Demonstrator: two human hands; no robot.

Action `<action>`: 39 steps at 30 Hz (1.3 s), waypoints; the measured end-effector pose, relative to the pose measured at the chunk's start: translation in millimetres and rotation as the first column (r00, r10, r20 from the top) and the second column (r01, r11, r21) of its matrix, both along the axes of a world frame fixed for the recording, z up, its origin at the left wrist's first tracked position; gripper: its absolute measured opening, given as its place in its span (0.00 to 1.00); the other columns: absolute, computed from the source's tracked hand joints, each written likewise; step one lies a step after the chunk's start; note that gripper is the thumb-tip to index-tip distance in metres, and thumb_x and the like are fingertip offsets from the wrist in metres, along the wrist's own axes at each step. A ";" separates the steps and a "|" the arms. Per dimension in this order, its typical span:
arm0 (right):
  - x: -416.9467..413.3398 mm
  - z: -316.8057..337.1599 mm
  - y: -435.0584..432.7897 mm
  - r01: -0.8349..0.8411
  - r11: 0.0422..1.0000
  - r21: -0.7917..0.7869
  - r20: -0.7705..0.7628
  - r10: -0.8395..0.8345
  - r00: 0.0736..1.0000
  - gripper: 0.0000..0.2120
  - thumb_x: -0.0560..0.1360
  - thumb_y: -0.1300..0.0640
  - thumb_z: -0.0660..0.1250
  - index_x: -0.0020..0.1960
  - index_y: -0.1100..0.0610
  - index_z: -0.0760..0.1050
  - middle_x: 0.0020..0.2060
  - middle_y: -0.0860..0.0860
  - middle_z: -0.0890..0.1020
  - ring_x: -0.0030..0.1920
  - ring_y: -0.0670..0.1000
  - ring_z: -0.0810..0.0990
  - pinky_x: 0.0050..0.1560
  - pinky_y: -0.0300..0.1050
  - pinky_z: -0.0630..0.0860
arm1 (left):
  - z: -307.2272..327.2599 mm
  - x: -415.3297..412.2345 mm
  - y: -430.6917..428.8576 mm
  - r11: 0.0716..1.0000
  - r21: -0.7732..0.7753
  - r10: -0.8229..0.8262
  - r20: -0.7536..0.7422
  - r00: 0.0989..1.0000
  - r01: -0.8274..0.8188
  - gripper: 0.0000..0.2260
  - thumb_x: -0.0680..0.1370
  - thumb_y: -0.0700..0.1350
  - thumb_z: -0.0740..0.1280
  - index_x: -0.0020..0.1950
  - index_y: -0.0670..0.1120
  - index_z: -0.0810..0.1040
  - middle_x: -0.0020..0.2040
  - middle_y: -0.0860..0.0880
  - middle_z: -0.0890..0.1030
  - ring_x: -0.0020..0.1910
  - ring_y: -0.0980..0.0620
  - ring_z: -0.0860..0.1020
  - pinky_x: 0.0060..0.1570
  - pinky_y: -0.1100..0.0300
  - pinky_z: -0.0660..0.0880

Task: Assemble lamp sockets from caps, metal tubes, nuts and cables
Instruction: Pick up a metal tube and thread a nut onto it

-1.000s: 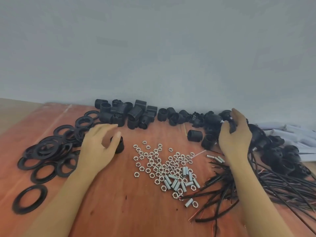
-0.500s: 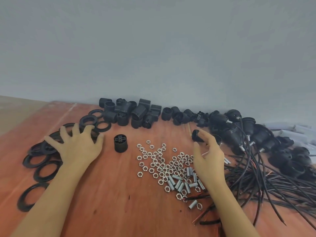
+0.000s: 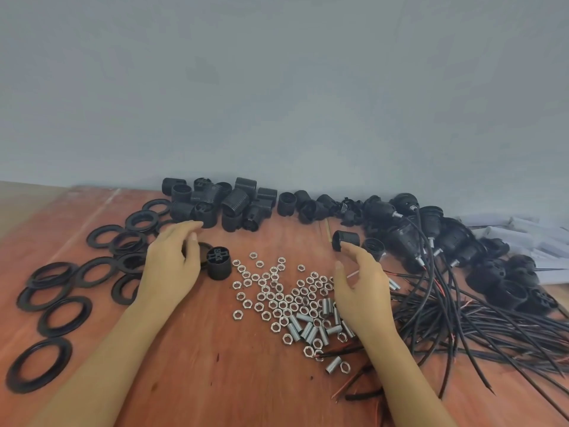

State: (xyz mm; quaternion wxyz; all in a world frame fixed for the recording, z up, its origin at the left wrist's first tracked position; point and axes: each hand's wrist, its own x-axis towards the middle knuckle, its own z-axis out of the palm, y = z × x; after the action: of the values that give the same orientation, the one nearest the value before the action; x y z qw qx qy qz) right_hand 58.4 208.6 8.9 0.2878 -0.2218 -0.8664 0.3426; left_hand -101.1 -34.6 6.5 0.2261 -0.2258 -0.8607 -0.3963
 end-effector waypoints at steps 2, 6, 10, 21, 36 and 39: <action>0.4 0.0 1.2 0.002 0.998 0.065 0.056 -0.006 0.998 0.18 0.78 0.54 0.65 0.67 0.50 0.74 0.60 0.46 0.79 0.51 0.52 0.77 0.58 0.55 0.74 | 4.0 4.9 -1.3 0.997 0.065 -0.040 -0.092 0.995 0.046 0.11 0.81 0.39 0.62 0.61 0.42 0.80 0.59 0.46 0.81 0.60 0.48 0.77 0.60 0.52 0.72; 0.2 -0.7 -4.5 -0.048 0.953 0.298 0.228 -0.022 0.973 0.18 0.76 0.43 0.67 0.62 0.50 0.79 0.57 0.45 0.81 0.59 0.51 0.74 0.63 0.49 0.64 | 20.1 19.4 9.4 0.988 0.071 -0.104 -0.365 0.925 0.140 0.11 0.79 0.43 0.63 0.54 0.41 0.83 0.54 0.49 0.82 0.55 0.53 0.78 0.60 0.54 0.70; -0.7 0.1 -14.3 -0.093 0.924 0.371 0.330 -0.037 0.943 0.22 0.75 0.34 0.63 0.62 0.46 0.78 0.55 0.45 0.78 0.58 0.51 0.72 0.60 0.49 0.62 | 40.1 34.9 44.1 0.894 -0.107 -0.448 -0.257 0.856 0.435 0.08 0.77 0.44 0.65 0.51 0.45 0.83 0.45 0.54 0.82 0.43 0.58 0.79 0.49 0.55 0.75; 10.2 9.6 -5.9 -0.269 0.912 0.310 0.404 0.129 0.905 0.10 0.77 0.43 0.66 0.53 0.48 0.77 0.38 0.41 0.73 0.41 0.45 0.73 0.43 0.41 0.68 | -7.3 49.8 61.3 0.861 -0.331 -0.425 -0.049 0.904 0.386 0.09 0.75 0.52 0.72 0.50 0.49 0.86 0.50 0.54 0.82 0.49 0.53 0.78 0.51 0.54 0.74; 6.6 7.9 -11.6 -0.237 0.946 0.223 0.102 0.220 0.970 0.04 0.77 0.54 0.70 0.52 0.51 0.80 0.40 0.40 0.75 0.37 0.43 0.74 0.40 0.34 0.71 | 6.3 69.7 63.3 0.884 0.213 -0.438 0.074 0.896 0.415 0.02 0.76 0.43 0.71 0.47 0.50 0.81 0.41 0.58 0.83 0.40 0.59 0.81 0.41 0.63 0.77; 5.1 10.0 -14.4 -0.187 0.982 0.014 -0.132 0.187 0.973 0.08 0.77 0.59 0.69 0.53 0.48 0.80 0.41 0.45 0.79 0.40 0.43 0.78 0.39 0.30 0.73 | 10.7 77.1 64.4 0.781 0.544 -0.528 0.315 0.789 0.306 0.02 0.76 0.41 0.71 0.46 0.47 0.82 0.39 0.51 0.85 0.35 0.54 0.83 0.33 0.64 0.77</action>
State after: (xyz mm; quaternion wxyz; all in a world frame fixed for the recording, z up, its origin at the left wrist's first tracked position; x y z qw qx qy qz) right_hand 63.6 194.2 18.9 0.3114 -0.1157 -0.8626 0.3816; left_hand -24.0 29.9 17.2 -0.0287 -0.2567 -0.6934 -0.6727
